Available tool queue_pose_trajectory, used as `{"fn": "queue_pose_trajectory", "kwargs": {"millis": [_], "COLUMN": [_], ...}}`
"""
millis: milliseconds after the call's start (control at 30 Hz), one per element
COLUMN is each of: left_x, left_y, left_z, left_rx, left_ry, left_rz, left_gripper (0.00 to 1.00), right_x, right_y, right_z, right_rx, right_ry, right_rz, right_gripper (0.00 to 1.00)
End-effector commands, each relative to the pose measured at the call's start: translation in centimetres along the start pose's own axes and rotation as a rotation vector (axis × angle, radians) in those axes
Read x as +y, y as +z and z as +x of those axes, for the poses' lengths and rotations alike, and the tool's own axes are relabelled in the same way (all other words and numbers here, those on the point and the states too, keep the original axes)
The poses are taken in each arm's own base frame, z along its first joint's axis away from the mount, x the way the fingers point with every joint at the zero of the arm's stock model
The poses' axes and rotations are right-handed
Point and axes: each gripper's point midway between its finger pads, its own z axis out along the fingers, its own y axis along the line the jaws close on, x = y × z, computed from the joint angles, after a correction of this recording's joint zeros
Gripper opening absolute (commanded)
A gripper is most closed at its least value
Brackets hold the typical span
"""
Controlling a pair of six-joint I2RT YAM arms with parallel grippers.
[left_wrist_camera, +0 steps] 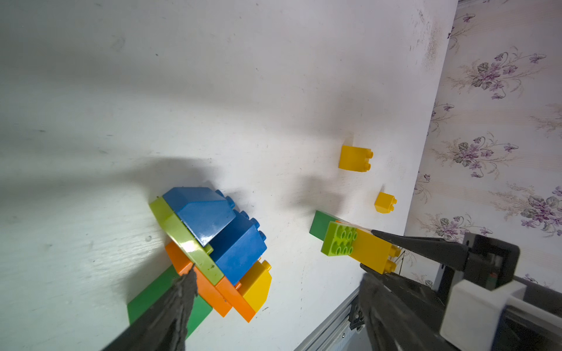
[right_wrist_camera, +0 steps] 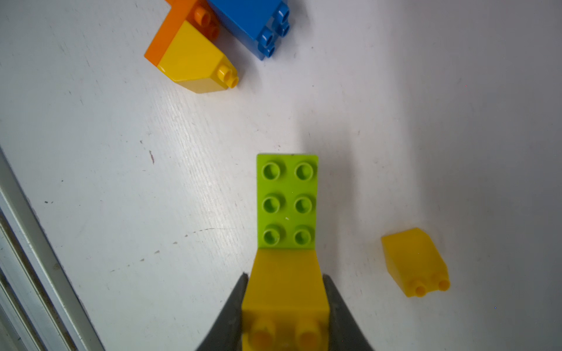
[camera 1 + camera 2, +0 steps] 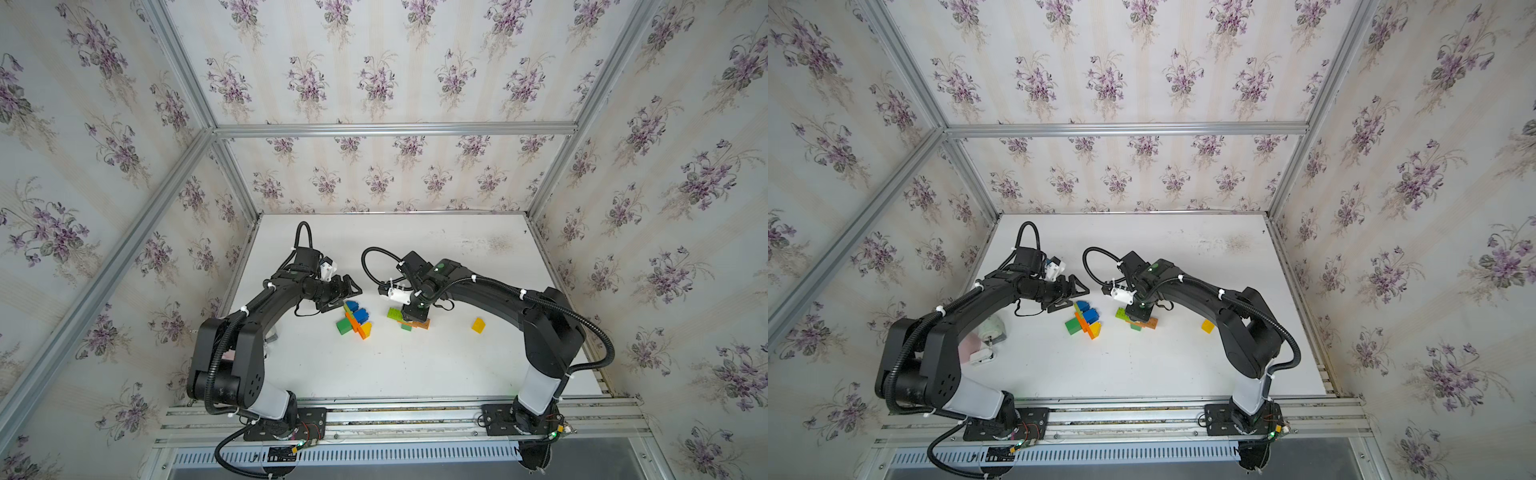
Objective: Assemble a fork with lego
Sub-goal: Assemble the lego brick with the lego brick.
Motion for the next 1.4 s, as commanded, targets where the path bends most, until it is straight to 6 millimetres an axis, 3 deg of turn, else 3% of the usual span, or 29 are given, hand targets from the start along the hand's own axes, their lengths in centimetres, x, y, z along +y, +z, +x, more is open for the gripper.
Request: {"fn": "queue_pose_trajectory", "kwargs": {"millis": [0, 200, 433, 600, 767, 800, 833, 967, 1200, 1367], "left_x": [-0.6, -1.4, -2.1, -2.8, -3.4, -3.6, -3.8, -4.6, -6.4, -7.5], "left_y": [0.0, 0.0, 0.0, -0.1, 0.4, 0.4, 0.5, 0.7, 1.9, 2.5], "left_z": [0.0, 0.5, 0.7, 1.0, 1.4, 1.4, 1.4, 1.3, 2.3, 2.6], "left_rx": [0.006, 0.018, 0.02, 0.021, 0.048, 0.048, 0.048, 0.044, 0.074, 0.082], "left_ry": [0.027, 0.051, 0.062, 0.075, 0.119, 0.127, 0.129, 0.134, 0.174, 0.193], "left_rz": [0.029, 0.06, 0.091, 0.097, 0.041, 0.039, 0.04, 0.052, 0.042, 0.038], "left_gripper": [0.89, 0.97, 0.92, 0.93, 0.94, 0.93, 0.93, 0.92, 0.91, 0.9], "right_x": [-0.1, -0.2, 0.2, -0.8, -2.8, -3.1, -3.3, -3.3, -5.6, -5.9], "right_y": [0.2, -1.0, -2.2, -3.6, -5.7, -5.9, -6.2, -7.2, -10.3, -11.8], "right_z": [0.5, -0.4, -1.1, -1.2, -1.2, -1.0, -0.7, -0.1, 2.2, 3.9], "right_rx": [0.029, -0.018, -0.068, -0.093, -0.142, -0.138, -0.137, -0.173, -0.242, -0.295], "right_ry": [0.008, 0.015, 0.029, 0.074, 0.126, 0.142, 0.165, 0.227, 0.432, 0.537], "right_rz": [0.005, 0.019, 0.015, 0.078, 0.216, 0.238, 0.253, 0.279, 0.486, 0.456], "right_gripper": [0.3, 0.39, 0.48, 0.55, 0.76, 0.98, 1.0, 1.0, 1.0, 1.0]}}
